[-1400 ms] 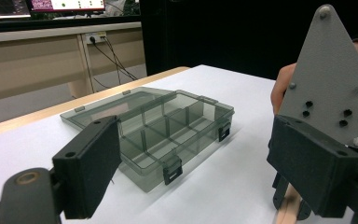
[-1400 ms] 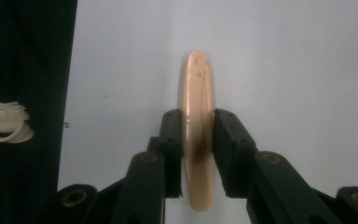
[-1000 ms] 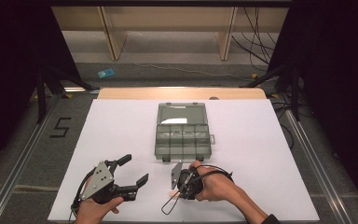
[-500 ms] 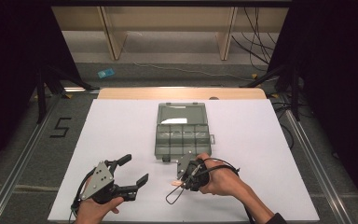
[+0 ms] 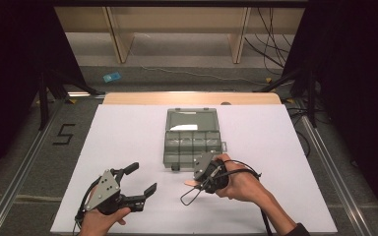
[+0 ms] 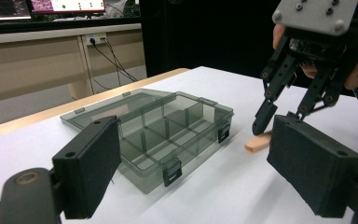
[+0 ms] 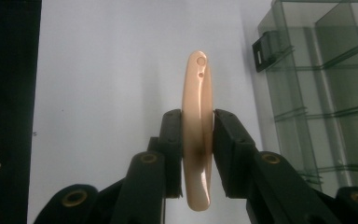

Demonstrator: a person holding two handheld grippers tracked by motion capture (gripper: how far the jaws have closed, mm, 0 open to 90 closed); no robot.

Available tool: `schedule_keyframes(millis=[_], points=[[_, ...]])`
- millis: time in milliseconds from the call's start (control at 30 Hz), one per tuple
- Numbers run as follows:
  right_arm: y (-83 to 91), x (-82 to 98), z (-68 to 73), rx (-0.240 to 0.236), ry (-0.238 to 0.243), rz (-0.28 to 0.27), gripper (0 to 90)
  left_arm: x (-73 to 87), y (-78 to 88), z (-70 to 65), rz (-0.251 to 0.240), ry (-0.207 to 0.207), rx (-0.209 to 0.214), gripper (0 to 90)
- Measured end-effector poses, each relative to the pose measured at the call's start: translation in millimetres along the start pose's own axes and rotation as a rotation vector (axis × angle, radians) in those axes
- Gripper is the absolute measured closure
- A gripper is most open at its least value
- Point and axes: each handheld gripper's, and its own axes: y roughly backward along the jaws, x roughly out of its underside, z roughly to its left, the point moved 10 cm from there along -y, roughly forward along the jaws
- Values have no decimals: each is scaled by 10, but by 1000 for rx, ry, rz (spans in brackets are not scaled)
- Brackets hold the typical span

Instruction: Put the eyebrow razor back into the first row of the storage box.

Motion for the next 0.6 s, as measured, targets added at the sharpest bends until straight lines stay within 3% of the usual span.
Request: schedule_keyframes(millis=[333, 600], points=[[127, -1, -77, 32, 6, -13, 741, 4, 1, 5, 3, -5, -1, 163], [250, 0, -190, 73, -24, -63, 741, 9, -4, -1, 3, 2, 0, 163]])
